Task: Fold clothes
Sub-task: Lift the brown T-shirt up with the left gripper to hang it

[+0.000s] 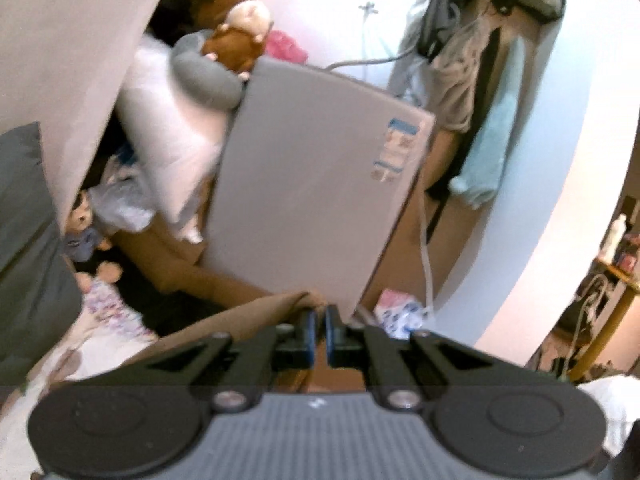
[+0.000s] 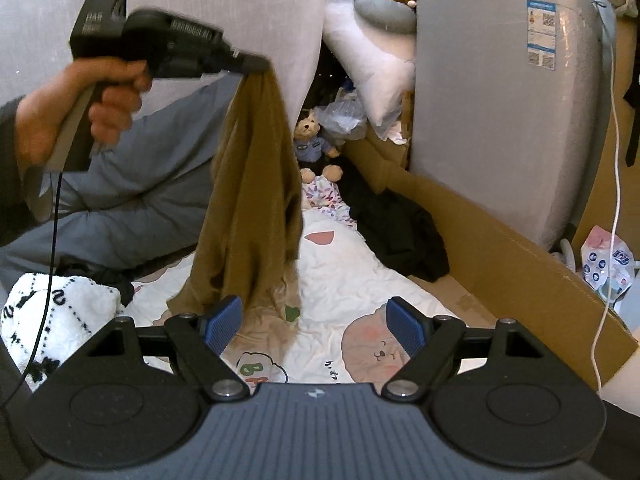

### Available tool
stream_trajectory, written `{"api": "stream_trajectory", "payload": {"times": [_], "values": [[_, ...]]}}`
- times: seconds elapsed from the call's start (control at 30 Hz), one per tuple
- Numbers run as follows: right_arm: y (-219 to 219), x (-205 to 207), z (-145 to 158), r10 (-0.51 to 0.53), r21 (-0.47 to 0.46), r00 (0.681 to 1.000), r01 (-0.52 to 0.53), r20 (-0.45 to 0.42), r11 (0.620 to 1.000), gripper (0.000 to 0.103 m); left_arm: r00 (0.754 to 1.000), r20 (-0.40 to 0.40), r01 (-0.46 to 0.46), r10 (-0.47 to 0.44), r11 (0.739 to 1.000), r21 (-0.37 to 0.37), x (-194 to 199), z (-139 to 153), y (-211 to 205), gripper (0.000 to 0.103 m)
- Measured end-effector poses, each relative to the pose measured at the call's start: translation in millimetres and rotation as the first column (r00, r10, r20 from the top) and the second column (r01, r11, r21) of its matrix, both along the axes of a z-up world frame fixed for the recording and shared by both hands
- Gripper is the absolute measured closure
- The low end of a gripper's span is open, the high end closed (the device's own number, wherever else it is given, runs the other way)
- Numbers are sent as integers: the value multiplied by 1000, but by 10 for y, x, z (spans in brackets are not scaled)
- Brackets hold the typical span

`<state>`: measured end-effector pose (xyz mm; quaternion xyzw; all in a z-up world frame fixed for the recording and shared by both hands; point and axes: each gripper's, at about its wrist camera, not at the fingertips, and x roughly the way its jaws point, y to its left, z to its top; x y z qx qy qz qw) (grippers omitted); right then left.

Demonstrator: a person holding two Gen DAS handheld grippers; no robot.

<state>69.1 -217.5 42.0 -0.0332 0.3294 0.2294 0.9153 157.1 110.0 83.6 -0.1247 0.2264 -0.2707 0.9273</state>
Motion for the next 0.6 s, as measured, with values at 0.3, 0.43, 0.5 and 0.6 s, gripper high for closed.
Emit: {"api": "stream_trajectory", "payload": {"times": [0.3,0.43,0.5,0.6], "values": [[-142,-129,20,-8,6,1000,8,-3,1000,20,997,66,54,-46,991,-125,-194,589,-401,99],[-147,-190,43,26,21,1000,-27,5,999,24,995,80,68,-54,980,-185,-232,770,-512,99],[-146,-217,43,47,27,999,-47,4,999,26,994,92,78,-60,973,-216,-262,892,-601,99],[-155,-241,29,72,35,997,-71,-5,997,34,992,100,93,-71,965,-246,-308,1007,-703,99]]}}
